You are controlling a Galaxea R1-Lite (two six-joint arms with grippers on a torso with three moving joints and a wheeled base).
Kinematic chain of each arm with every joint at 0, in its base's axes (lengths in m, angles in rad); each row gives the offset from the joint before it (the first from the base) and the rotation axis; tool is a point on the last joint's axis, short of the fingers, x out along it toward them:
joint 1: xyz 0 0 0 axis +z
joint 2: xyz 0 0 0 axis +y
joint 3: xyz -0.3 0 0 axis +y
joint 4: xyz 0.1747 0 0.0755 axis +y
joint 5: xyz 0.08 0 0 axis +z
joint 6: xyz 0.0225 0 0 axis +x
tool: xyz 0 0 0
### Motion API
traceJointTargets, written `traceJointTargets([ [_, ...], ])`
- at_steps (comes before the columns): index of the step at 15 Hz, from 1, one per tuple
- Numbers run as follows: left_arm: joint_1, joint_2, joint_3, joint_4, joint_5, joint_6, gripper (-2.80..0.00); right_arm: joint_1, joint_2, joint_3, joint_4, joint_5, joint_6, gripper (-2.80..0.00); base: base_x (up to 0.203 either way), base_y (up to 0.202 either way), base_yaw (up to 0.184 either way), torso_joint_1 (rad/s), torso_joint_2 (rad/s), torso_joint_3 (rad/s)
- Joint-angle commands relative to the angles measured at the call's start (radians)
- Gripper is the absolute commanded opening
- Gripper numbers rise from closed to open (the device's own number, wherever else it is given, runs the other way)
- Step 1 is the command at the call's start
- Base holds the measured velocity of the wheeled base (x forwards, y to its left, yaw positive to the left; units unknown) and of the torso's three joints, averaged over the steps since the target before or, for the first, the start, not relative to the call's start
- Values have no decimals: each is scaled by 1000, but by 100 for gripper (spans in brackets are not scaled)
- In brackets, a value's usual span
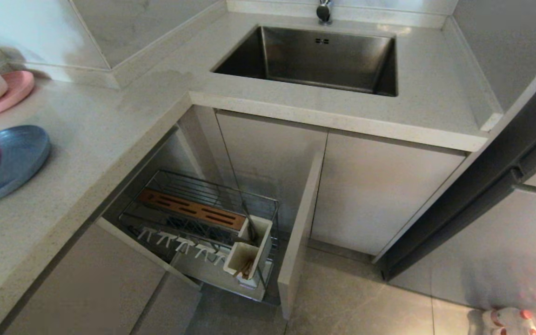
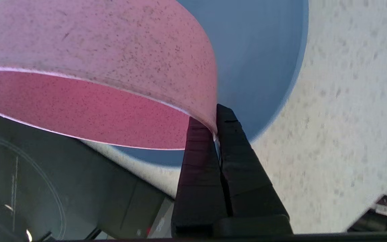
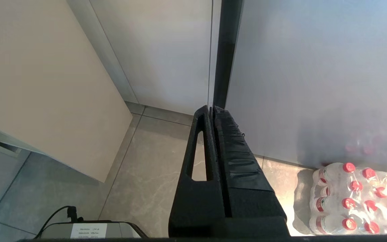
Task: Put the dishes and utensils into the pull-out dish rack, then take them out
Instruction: Take the bowl out of the cupboard
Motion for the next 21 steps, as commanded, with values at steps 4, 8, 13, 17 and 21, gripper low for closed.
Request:
traceJointTargets([
  [4, -3, 18, 2, 3, 10, -1, -280, 0, 1, 0, -1, 0, 0, -280, 0, 0, 0, 0, 0, 0],
  [8, -3, 38, 2, 4, 16, -11, -280, 0, 2, 0, -1, 0, 0, -280, 0, 0, 0, 0, 0, 0],
  [13, -3, 56, 2, 3, 15, -14, -280, 0, 0, 0, -1, 0, 0, -280, 0, 0, 0, 0, 0, 0],
  [17, -3, 60, 2, 1, 15, -16, -280, 0, 2, 0, -1, 0, 0, -280, 0, 0, 0, 0, 0, 0],
  [21, -5, 54, 2, -2, 16, -33, -280, 0, 1, 0, -1, 0, 0, -280, 0, 0, 0, 0, 0, 0],
])
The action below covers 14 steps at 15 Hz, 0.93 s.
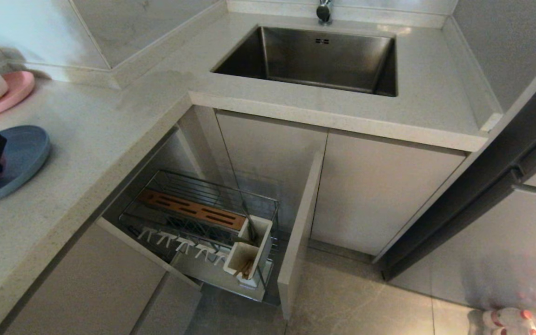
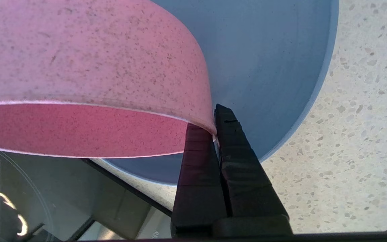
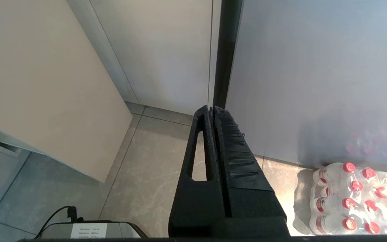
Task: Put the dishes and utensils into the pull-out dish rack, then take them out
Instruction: Take the bowl out of the cupboard
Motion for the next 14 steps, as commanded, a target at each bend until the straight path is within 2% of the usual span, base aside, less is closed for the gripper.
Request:
traceJointTargets([
  [1, -1, -3, 0, 7, 0, -4, -280, 0, 0, 0, 0, 0, 0, -280, 0, 0, 0, 0, 0, 0],
  [5, -2, -17, 0, 5, 0, -7, -280, 0, 1, 0, 0, 0, 0, -280, 0, 0, 0, 0, 0, 0],
  [6, -1, -22, 1, 5, 0, -7, 0, 0, 0, 0, 0, 0, 0, -280, 0, 0, 0, 0, 0, 0],
  [12, -1, -41, 2, 5, 4, -8, 0, 0, 2, 0, 0, 0, 0, -280, 0, 0, 0, 0, 0, 0],
  [14, -1, -60, 1, -3, 4, -29, 0, 0, 1, 0, 0, 0, 0, -280, 0, 0, 0, 0, 0, 0],
])
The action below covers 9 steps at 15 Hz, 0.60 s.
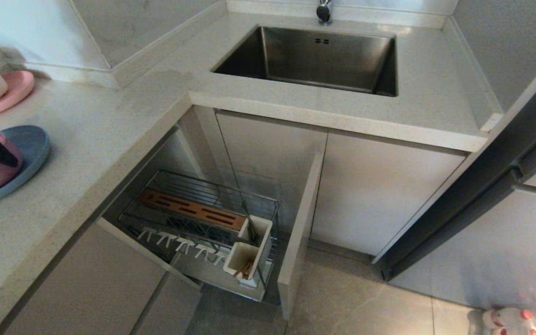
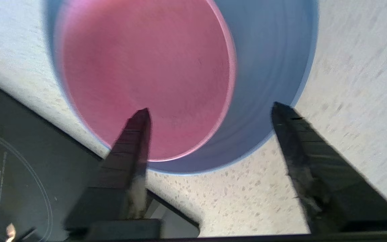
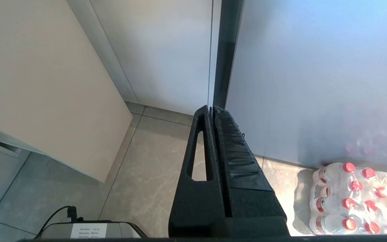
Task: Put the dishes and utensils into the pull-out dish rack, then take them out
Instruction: Take the bowl out of the cupboard, then take the fork out of the cupboard
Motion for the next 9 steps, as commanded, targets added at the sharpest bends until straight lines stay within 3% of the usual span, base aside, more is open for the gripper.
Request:
traceJointTargets([
  [1, 1, -28, 0, -10, 1, -12, 0, 0, 2, 0, 0, 0, 0, -280, 0, 0, 0, 0, 0, 0],
  [9, -1, -245, 4, -59, -6, -144, 0, 0, 1, 0, 0, 0, 0, -280, 0, 0, 0, 0, 0, 0],
])
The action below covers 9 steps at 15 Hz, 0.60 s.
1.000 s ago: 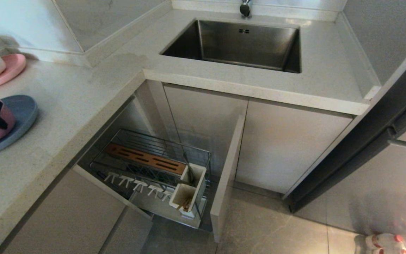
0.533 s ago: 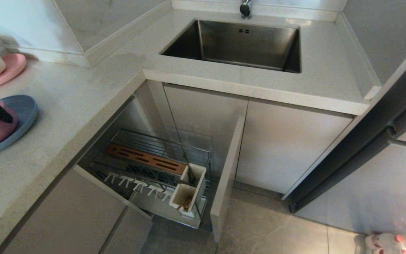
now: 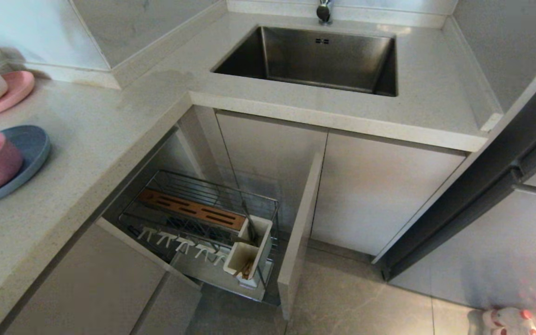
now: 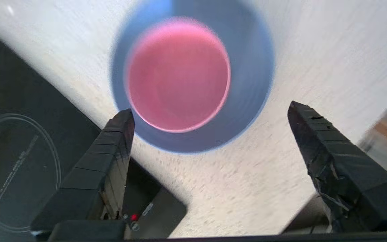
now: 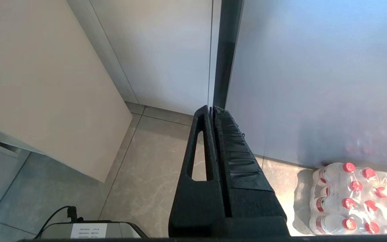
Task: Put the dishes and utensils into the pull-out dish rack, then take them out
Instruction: Take the fork out of the cupboard
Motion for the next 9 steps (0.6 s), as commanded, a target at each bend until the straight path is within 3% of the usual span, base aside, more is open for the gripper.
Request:
traceJointTargets([
  [1, -3, -88, 10, -25, 0, -35, 0, 0, 0, 0, 0, 0, 0, -280, 0, 0, 0, 0, 0, 0],
  [3, -23, -166, 46, -71, 0, -119, 0, 0, 1, 0, 0, 0, 0, -280, 0, 0, 0, 0, 0, 0],
  [4, -38, -209, 71, -81, -1, -147, -280, 0, 2, 0, 0, 0, 0, -280, 0, 0, 0, 0, 0, 0],
  [6, -97, -299, 135, -91, -3, -183, -280, 0, 0, 0, 0, 0, 0, -280, 0, 0, 0, 0, 0, 0],
  [9, -268, -422, 209, -102, -1, -286, -280, 0, 2, 0, 0, 0, 0, -280, 0, 0, 0, 0, 0, 0],
])
